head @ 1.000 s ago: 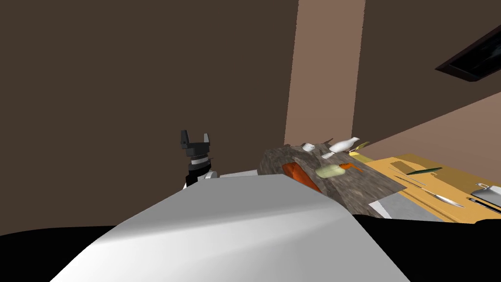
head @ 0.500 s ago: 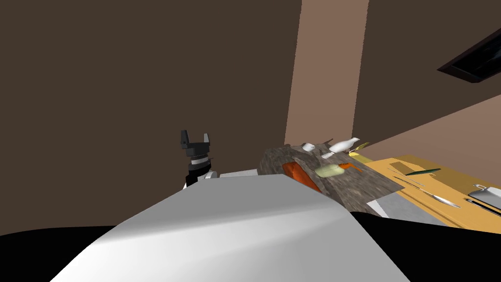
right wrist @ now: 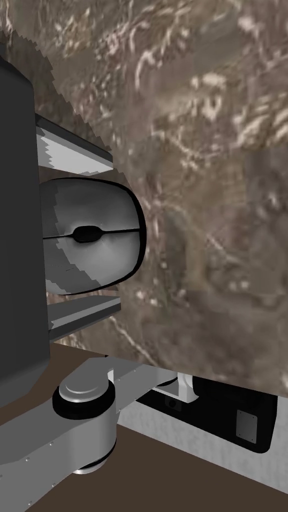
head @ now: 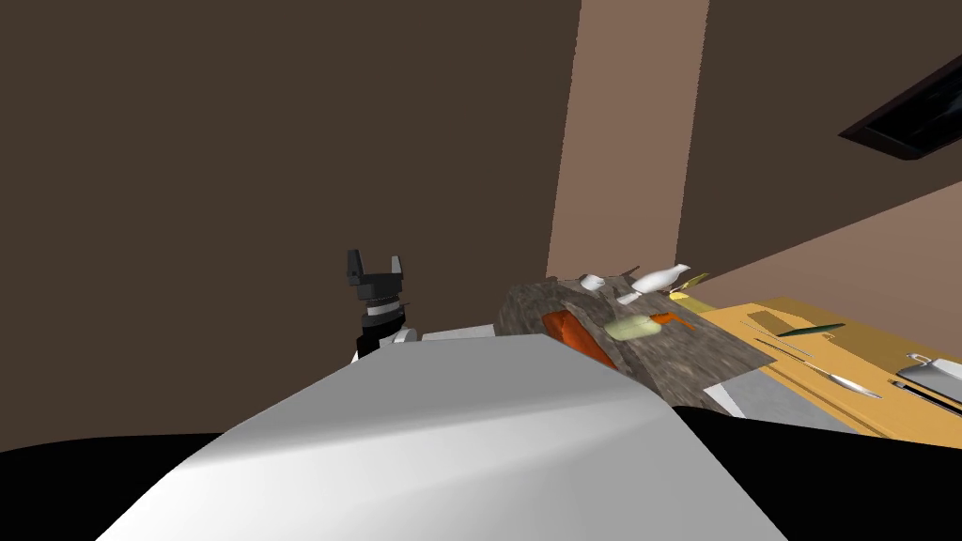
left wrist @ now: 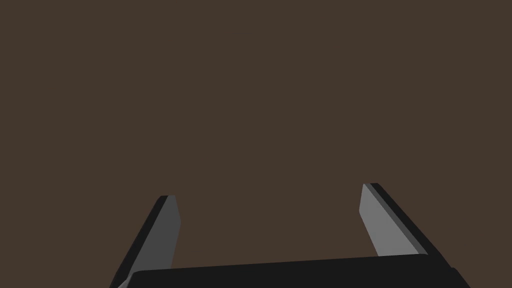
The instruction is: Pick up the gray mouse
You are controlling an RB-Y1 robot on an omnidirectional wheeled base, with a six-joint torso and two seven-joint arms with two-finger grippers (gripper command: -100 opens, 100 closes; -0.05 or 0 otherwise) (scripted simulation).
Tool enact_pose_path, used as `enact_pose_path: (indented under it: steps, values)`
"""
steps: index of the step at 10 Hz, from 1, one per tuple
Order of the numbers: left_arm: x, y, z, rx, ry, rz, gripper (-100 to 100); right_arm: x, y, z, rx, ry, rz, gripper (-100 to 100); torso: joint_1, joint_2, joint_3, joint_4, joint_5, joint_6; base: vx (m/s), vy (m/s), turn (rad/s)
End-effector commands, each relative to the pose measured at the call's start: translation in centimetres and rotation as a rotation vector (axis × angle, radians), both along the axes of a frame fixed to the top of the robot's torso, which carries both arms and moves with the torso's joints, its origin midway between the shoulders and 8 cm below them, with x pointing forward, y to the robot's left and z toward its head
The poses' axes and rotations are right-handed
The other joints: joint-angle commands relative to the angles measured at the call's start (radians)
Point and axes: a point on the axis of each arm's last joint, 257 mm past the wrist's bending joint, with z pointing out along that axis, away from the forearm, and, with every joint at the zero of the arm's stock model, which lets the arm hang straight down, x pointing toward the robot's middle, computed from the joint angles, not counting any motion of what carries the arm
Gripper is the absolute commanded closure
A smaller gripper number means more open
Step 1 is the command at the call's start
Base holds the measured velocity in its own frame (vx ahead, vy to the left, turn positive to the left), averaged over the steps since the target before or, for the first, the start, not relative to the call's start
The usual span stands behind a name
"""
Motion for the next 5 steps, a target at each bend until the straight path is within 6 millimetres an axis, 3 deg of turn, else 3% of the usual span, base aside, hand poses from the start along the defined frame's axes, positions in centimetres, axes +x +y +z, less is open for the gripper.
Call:
enact_pose_path:
  steps: [1,4,5]
  values:
    - [0.0,0.0,0.0,0.000,0.000,0.000,0,-0.2,-0.2,0.9,-0.002,0.004,0.003,100,0.000,0.000,0.000,0.000,0.000,0.000,0.019,-0.002,-0.025]
    - [0.0,0.0,0.0,0.000,0.000,0.000,0,-0.5,-0.4,2.4,-0.002,0.012,0.008,100,0.001,-0.003,-0.002,-0.001,0.001,0.000,0.035,-0.001,-0.019]
    - [0.0,0.0,0.0,0.000,0.000,0.000,0,-0.4,-0.2,2.1,-0.002,0.011,0.006,100,0.001,-0.003,-0.002,-0.001,0.001,0.000,0.016,0.000,-0.003]
